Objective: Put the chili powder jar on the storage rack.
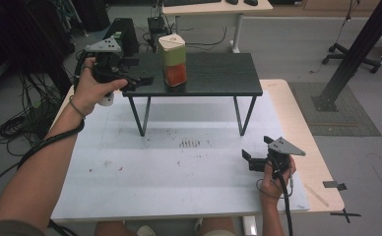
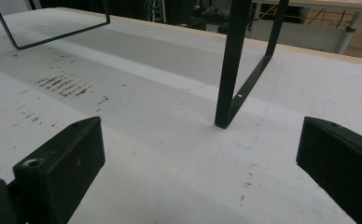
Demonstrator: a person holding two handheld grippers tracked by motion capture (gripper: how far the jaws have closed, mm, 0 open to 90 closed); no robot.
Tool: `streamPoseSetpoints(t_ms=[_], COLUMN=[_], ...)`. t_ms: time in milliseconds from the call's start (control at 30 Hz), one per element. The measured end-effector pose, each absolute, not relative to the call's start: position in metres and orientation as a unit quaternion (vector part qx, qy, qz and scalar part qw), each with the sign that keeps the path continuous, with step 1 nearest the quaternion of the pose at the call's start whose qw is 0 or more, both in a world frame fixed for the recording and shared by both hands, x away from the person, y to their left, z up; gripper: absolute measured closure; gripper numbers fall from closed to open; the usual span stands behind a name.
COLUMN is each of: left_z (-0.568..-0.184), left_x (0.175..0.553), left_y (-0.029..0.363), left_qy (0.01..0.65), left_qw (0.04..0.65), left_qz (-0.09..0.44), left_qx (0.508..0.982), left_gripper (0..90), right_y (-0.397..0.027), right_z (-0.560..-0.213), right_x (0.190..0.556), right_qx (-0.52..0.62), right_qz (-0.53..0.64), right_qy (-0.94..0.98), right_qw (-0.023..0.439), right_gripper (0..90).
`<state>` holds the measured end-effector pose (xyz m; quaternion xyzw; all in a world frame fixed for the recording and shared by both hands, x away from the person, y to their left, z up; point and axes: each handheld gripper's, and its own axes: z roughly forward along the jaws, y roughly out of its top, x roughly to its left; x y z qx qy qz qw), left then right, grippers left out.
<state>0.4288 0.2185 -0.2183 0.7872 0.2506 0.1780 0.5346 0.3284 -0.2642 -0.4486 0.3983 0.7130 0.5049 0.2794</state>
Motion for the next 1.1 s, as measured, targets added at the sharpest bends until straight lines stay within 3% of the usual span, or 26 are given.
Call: streamPoseSetpoints(t_ms=[1100], left_z=[-0.284], left_x=[0.355], left_y=[0.278], left_qy=[0.285], left_qw=[0.53], left_qz=[0.174], left_qx=[0.779], left_gripper=[4.9], right_y=[-0.264], right_z=[-0.448], right_x=[0.328], right_qx=[0.401], right_qz=[0.501], right_qy=[0.712], right_qw=[0.285], right_gripper=[1.0])
